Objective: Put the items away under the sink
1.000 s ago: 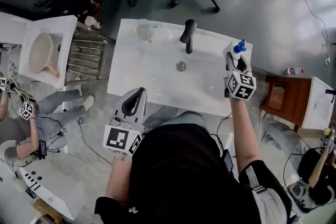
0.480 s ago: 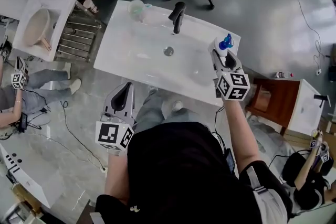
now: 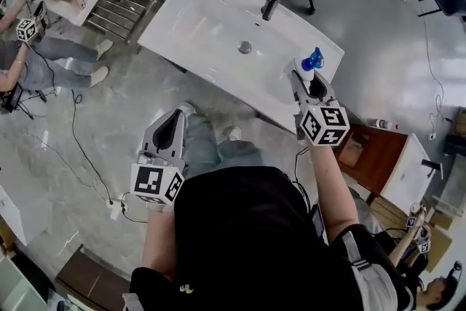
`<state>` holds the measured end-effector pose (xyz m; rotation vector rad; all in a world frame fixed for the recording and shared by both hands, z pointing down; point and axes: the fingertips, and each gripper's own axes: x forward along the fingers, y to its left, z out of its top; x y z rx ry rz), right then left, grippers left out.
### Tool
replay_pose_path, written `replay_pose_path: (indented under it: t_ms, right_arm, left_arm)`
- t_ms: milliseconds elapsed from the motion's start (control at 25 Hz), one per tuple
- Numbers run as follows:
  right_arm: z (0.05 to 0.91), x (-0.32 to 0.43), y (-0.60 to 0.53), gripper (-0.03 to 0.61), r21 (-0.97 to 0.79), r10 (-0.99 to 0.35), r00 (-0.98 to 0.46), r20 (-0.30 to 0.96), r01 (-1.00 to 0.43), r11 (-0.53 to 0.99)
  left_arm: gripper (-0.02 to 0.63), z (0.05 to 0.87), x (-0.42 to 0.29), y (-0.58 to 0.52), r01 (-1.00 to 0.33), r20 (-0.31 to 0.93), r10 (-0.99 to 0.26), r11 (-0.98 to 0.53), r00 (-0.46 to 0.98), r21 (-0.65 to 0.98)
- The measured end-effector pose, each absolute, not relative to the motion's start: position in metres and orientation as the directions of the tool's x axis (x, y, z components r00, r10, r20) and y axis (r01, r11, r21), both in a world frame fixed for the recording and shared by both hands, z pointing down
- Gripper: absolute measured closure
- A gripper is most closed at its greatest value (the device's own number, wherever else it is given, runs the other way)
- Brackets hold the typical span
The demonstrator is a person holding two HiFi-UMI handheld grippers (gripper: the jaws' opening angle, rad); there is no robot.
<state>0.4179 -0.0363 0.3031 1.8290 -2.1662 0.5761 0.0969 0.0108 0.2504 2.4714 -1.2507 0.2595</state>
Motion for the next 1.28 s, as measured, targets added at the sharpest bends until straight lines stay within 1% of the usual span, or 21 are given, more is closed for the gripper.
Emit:
replay_pose_path:
  t_ms: [360,680,1000,1280]
  right_arm:
    - [0.291,0.331,-0.026,0.39,-0.131,-0.847,-0.298,0.441,-0.955,0.267]
    - [0.291,0.239,-0.02,0.39,-0.126,-0.827,-0.335,0.453,-0.942,0.312]
    - [0.309,0.145,-0.005,0.39,-0.137,-0.802,-0.355,0.481,-0.934,0.331]
    - [0.332,0.081,0.003,0.391,-0.14,-0.771,-0.395,0.498,-0.915,0.379]
  left_arm:
    - [0.591,0.254,0.019,0.049,-0.862,0.32,-0.803,-0.437,0.503,0.259]
    - [0.591,0.259,-0.071,0.071,-0.876,0.314,-0.825,-0.394,0.47,0.277]
    - [0.591,0.287,-0.153,0.088,-0.873,0.321,-0.824,-0.374,0.468,0.312]
    - [0.591,0.317,-0.186,0.102,-0.863,0.356,-0.798,-0.377,0.487,0.336]
